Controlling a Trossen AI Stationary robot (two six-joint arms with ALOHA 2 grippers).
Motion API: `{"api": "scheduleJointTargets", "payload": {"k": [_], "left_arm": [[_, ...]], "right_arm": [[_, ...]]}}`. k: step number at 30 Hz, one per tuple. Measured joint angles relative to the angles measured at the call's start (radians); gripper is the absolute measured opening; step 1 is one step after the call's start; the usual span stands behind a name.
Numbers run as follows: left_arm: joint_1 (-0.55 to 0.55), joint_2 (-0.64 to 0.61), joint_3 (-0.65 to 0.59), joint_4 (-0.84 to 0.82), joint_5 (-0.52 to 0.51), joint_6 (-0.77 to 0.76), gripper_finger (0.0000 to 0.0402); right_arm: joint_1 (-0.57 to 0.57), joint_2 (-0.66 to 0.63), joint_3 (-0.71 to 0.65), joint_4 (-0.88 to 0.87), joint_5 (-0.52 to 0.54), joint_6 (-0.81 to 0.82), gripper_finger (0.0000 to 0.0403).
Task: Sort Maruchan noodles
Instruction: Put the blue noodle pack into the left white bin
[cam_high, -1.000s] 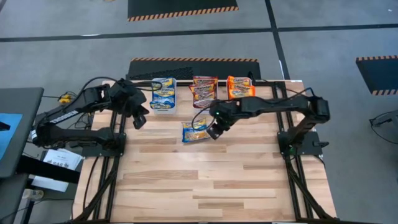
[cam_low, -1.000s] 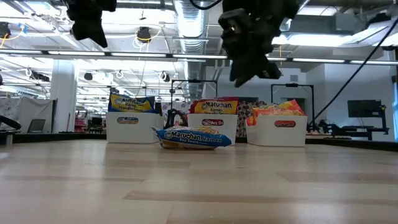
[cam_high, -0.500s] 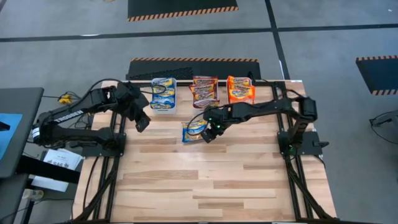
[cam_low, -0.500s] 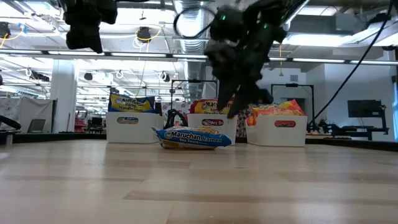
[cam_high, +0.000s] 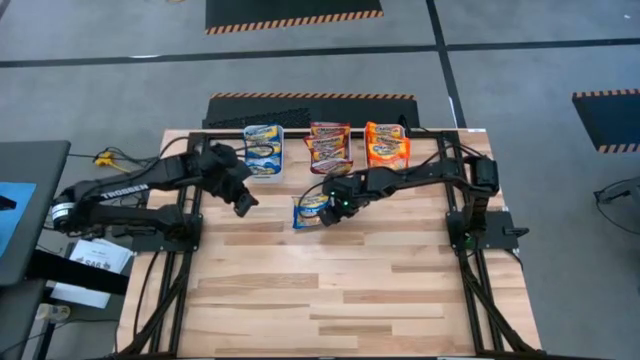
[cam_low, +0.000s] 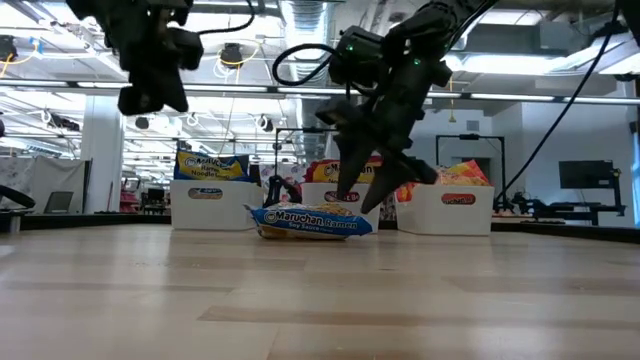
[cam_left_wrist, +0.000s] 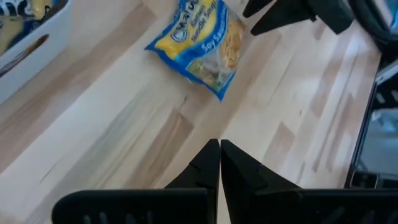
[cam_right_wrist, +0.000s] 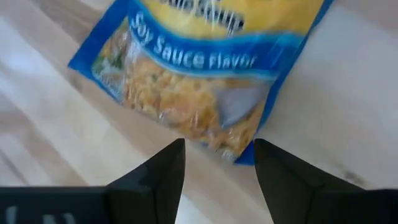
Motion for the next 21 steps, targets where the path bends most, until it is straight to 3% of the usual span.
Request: {"api": "scheduleJointTargets", "payload": {"k": [10, 15, 21], "left_arm": [[0.000, 0.000, -0.228, 0.323, 0.041, -0.151, 0.0000], [0.000, 0.000, -0.330, 0.513, 0.048, -0.233, 0.0000], [0.000, 0.000, -0.383, 0.554, 0.026, -0.262, 0.0000]], "right_arm": [[-0.014, 0.000, 0.000, 0.006, 0.110, 0.001, 0.0210], [-0.034, 0.000, 0.000, 0.015, 0.110, 0.017, 0.0210], [-0.045, 0.000, 0.000, 0.084, 0.106, 0.046, 0.0210]]}}
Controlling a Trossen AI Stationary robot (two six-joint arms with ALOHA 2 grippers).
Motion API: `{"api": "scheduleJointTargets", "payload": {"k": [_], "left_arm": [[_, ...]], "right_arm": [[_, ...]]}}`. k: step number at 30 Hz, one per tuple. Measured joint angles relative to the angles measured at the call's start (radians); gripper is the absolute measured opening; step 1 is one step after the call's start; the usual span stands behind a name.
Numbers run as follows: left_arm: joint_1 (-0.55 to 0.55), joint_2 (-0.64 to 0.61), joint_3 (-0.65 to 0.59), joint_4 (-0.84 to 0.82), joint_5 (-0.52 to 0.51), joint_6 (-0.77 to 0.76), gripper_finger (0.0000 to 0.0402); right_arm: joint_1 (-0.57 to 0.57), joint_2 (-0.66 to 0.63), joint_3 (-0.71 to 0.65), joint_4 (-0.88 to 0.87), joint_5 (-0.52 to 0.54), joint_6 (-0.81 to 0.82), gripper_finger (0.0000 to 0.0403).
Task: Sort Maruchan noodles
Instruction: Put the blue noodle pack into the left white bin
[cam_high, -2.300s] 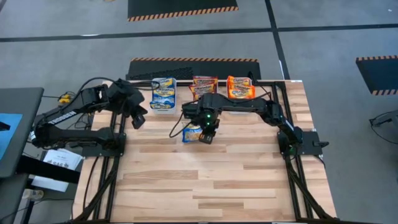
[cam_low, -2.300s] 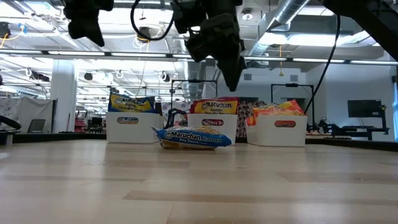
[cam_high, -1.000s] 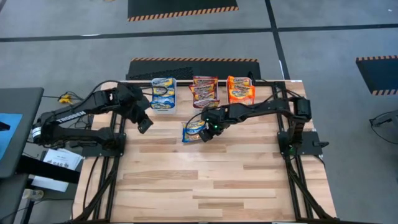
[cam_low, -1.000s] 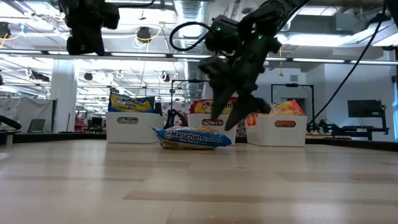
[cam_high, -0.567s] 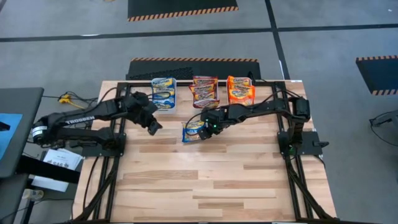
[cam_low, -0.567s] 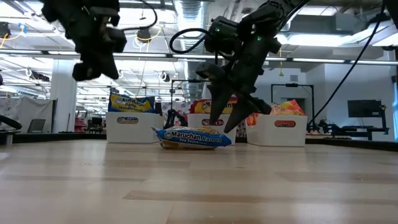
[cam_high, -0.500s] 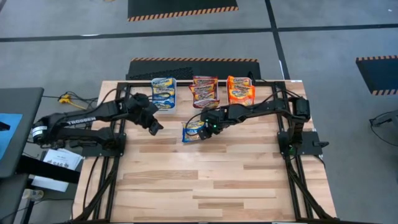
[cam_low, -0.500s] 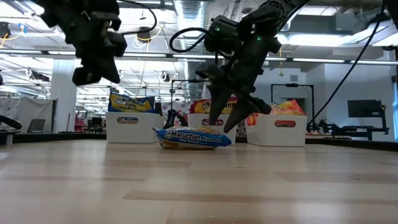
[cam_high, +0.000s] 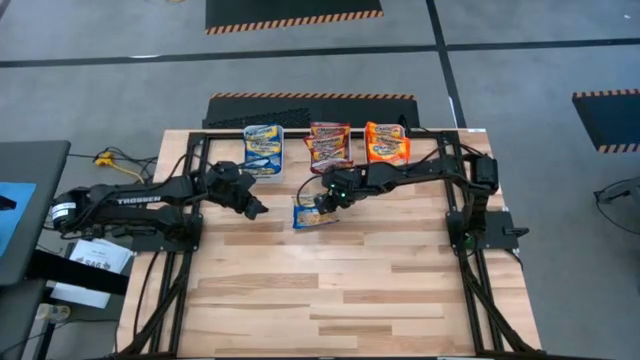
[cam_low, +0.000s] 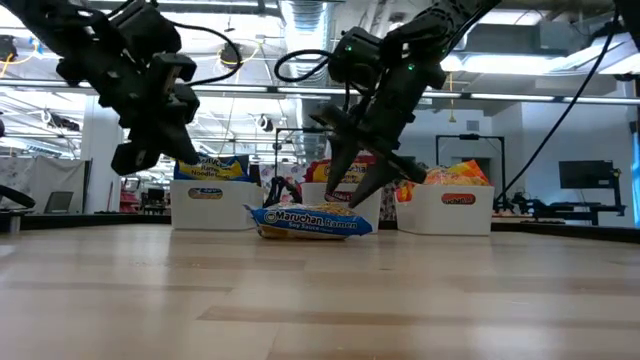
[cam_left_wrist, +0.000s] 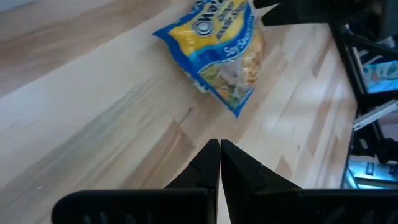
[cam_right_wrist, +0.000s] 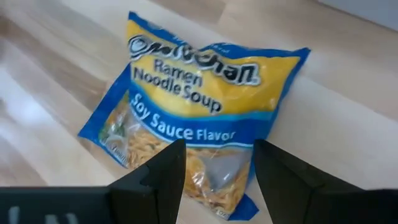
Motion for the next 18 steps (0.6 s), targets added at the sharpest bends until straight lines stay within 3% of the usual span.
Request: {"api": "scheduleJointTargets", "payload": {"k": [6, 18], "left_arm": [[0.000, 0.000, -0.027, 0.009, -0.008, -0.005, 0.0000], [0.000, 0.000, -0.061, -0.016, -0.011, -0.044, 0.0000]], "right_arm": [[0.000, 0.038, -0.002, -0.010, 0.005, 0.052, 0.0210], [0.043, 0.123, 0.045, 0.164, -0.030, 0.156, 0.0210]]}}
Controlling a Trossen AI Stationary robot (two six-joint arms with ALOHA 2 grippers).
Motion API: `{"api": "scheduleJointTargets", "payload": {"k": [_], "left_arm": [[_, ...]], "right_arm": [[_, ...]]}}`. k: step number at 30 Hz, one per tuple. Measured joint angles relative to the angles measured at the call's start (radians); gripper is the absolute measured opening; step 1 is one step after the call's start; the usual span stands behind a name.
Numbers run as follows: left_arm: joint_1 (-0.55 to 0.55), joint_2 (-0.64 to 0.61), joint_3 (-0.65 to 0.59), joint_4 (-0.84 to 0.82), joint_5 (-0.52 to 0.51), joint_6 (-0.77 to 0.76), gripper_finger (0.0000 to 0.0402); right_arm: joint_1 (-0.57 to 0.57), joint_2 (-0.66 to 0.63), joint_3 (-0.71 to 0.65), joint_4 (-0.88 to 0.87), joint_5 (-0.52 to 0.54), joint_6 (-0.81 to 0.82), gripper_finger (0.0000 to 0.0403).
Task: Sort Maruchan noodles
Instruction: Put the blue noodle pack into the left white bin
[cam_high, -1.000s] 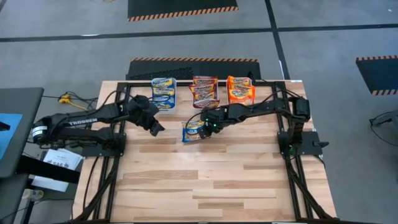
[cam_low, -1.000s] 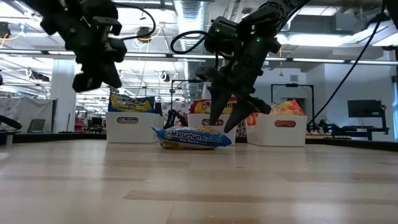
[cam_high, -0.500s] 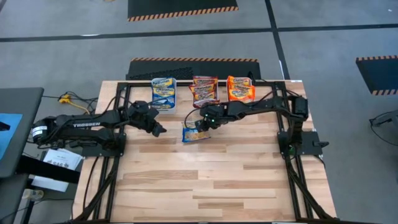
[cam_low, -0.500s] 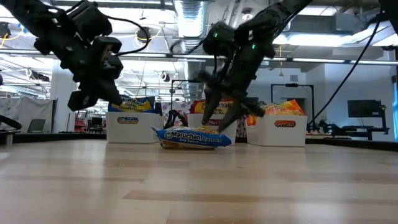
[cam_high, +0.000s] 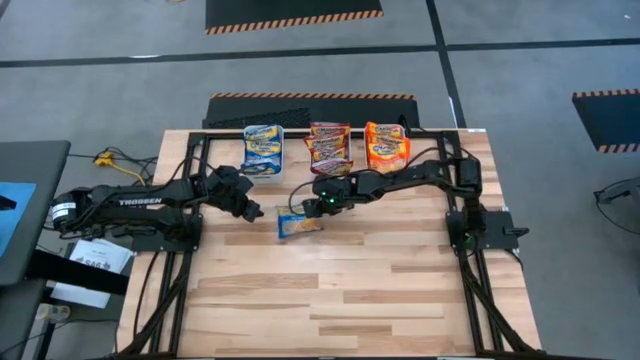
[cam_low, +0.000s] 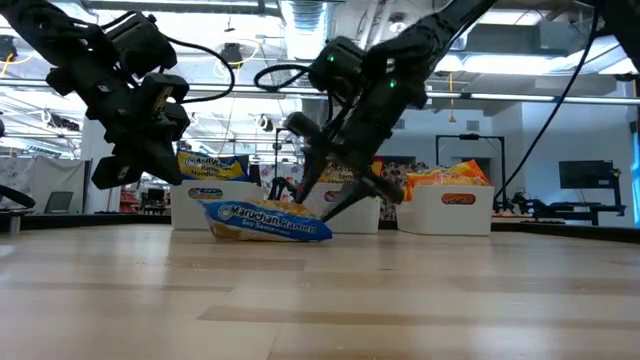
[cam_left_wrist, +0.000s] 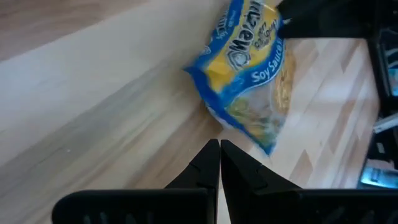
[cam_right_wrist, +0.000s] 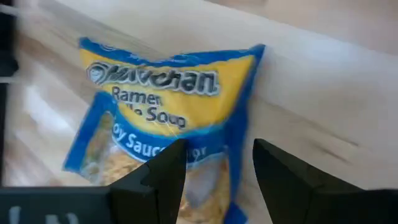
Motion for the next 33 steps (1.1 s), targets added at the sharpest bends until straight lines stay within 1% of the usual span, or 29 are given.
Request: {"api": "scheduleJointTargets", "payload": {"k": [1, 3, 5, 7, 9, 11, 12, 14, 17, 20, 23, 26, 30, 33], "left_arm": [[0.000, 0.000, 0.000, 0.001, 0.013, -0.001, 0.0000], [0.000, 0.000, 0.000, 0.003, 0.033, -0.001, 0.0000], [0.000, 0.000, 0.000, 0.003, 0.038, 0.000, 0.0000], [0.000, 0.000, 0.000, -0.002, 0.037, -0.001, 0.0000], [-0.001, 0.000, 0.000, -0.002, 0.037, 0.001, 0.0000], [-0.001, -0.001, 0.000, -0.009, 0.038, 0.003, 0.0000], [-0.001, 0.000, 0.000, -0.009, 0.038, -0.001, 0.0000], [-0.001, -0.007, 0.000, -0.022, 0.038, -0.001, 0.0000], [-0.001, -0.016, 0.001, -0.016, 0.065, -0.004, 0.0000], [0.000, -0.039, 0.007, -0.021, 0.110, -0.013, 0.0000], [0.000, -0.082, 0.006, -0.052, 0.126, -0.026, 0.0000], [-0.003, -0.137, 0.007, -0.096, 0.124, -0.066, 0.0000], [-0.038, -0.213, 0.007, -0.129, 0.099, -0.136, 0.0000], [-0.087, -0.265, 0.007, -0.142, 0.053, -0.211, 0.0000]], "right_arm": [[0.007, 0.007, 0.007, 0.004, 0.002, 0.012, 0.0210], [0.017, 0.040, 0.036, 0.075, 0.004, 0.031, 0.0210], [0.030, 0.062, 0.067, 0.049, 0.002, 0.035, 0.0210], [0.042, 0.106, 0.117, 0.083, -0.001, 0.041, 0.0210], [0.054, 0.134, 0.162, 0.043, -0.002, 0.042, 0.0210], [0.064, 0.166, 0.204, 0.055, -0.013, 0.034, 0.0210], [0.064, 0.170, 0.221, 0.020, -0.022, 0.020, 0.0210], [0.064, 0.185, 0.256, 0.024, -0.028, -0.001, 0.0210], [0.063, 0.181, 0.284, -0.047, -0.026, -0.035, 0.0210], [0.055, 0.180, 0.310, -0.061, -0.027, -0.101, 0.0210], [0.047, 0.171, 0.341, -0.063, -0.026, -0.185, 0.0210], [0.039, 0.171, 0.365, -0.081, -0.025, -0.232, 0.0210], [0.027, 0.172, 0.402, -0.070, -0.026, -0.357, 0.0210], [0.019, 0.172, 0.417, -0.057, -0.026, -0.475, 0.0210]]}}
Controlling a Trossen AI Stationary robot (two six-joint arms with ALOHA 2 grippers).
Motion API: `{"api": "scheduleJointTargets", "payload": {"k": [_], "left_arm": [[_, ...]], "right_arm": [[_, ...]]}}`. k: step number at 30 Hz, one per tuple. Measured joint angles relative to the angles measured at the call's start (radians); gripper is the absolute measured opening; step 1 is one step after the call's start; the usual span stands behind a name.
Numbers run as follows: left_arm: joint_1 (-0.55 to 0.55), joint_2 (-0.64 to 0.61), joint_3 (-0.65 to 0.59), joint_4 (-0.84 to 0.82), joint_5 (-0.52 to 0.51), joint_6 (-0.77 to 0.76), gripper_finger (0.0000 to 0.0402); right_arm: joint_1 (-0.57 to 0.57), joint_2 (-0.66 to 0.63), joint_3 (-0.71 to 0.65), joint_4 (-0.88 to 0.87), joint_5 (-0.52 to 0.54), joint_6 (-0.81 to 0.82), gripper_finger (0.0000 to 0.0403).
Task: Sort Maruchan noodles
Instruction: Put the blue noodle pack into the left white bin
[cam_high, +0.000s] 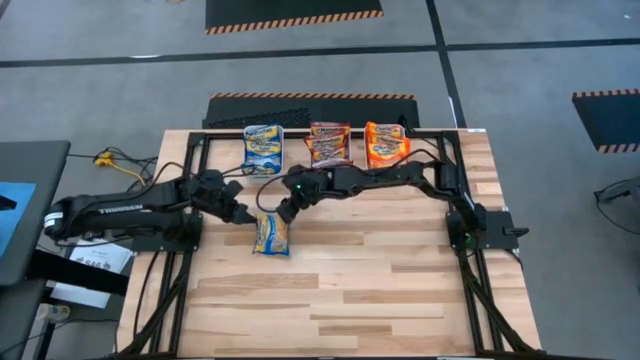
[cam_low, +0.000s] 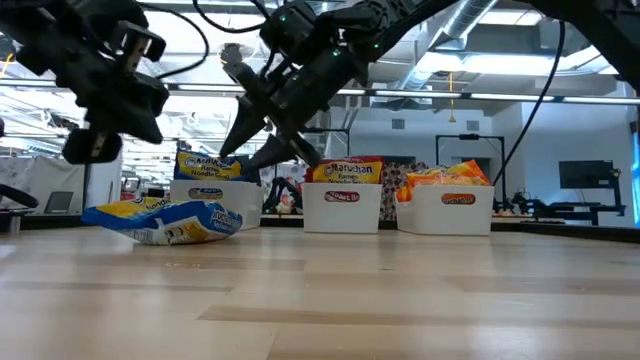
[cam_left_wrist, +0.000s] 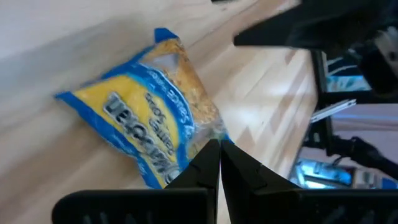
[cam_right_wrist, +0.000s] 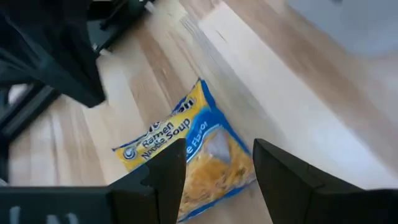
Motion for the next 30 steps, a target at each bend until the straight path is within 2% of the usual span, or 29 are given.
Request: {"api": "scheduleJointTargets", "payload": {"k": [6, 9, 13, 18, 21, 23, 30], "left_arm": [[-0.169, -0.071, 0.001, -0.020, -0.093, -0.194, 0.0000], [-0.286, -0.073, 0.000, -0.027, -0.182, -0.298, 0.0000], [-0.443, -0.043, 0.000, -0.029, -0.327, -0.444, 0.0000], [-0.597, 0.054, 0.000, -0.001, -0.487, -0.584, 0.0000], [-0.647, 0.124, 0.000, 0.085, -0.556, -0.626, 0.0000], [-0.667, 0.171, 0.000, 0.120, -0.574, -0.638, 0.0000], [-0.701, 0.313, 0.000, 0.257, -0.582, -0.701, 0.0000]], "right_arm": [[-0.026, 0.000, 0.037, 0.004, -0.045, -0.199, 0.0210], [-0.037, 0.000, 0.041, 0.018, -0.077, -0.285, 0.0210], [-0.038, 0.000, 0.041, 0.032, -0.083, -0.353, 0.0210], [-0.037, 0.027, 0.045, 0.077, -0.093, -0.377, 0.0210], [-0.037, 0.041, 0.036, 0.051, -0.136, -0.375, 0.0210], [-0.032, 0.065, 0.047, 0.090, -0.128, -0.382, 0.0210], [-0.016, 0.097, 0.043, 0.084, -0.159, -0.366, 0.0210]]}}
